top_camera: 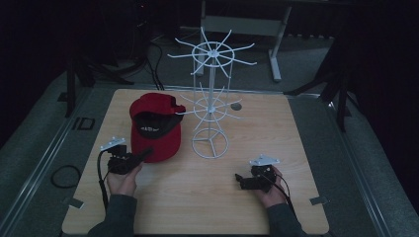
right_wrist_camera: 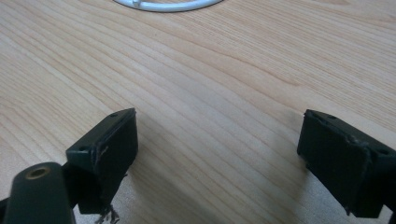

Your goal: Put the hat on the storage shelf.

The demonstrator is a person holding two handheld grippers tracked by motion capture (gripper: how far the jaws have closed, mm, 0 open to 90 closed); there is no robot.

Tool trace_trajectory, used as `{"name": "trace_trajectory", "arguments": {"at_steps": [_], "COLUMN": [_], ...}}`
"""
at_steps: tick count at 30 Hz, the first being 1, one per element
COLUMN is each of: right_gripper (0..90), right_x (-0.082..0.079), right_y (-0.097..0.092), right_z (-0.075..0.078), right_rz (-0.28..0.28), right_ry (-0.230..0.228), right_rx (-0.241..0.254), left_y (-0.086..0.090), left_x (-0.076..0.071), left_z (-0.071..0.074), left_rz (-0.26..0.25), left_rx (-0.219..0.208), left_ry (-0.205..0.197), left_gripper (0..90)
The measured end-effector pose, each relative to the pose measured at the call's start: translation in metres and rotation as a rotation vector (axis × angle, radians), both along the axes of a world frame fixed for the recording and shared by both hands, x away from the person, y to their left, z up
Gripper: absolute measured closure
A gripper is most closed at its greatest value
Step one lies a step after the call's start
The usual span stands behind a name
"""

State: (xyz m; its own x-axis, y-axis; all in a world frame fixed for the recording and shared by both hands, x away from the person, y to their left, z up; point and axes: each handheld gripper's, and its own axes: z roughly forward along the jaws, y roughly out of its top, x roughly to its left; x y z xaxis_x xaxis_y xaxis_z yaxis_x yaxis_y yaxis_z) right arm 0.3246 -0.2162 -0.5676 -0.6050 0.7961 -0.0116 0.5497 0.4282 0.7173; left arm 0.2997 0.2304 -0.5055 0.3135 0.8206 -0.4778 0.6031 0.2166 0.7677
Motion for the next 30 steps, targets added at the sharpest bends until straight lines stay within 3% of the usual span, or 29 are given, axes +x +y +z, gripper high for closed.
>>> {"name": "trace_trajectory", "arguments": {"at_steps": [16, 30], "right_gripper": [12.1, 12.1], "right_x": [0.0, 0.0], "right_y": [0.0, 0.001], "right_z": [0.0, 0.0], "right_rz": [-0.006, -0.008], "right_ry": [0.001, 0.003], "right_rx": [0.001, 0.003], "left_y": [0.01, 0.016], "left_x": [0.005, 0.006], "left_z": [0.023, 0.048], "left_rz": [0.035, 0.054], "left_rx": [-0.03, -0.027], "left_ry": [-0.047, -0.095], "left_gripper": [84.5, 84.5]}}
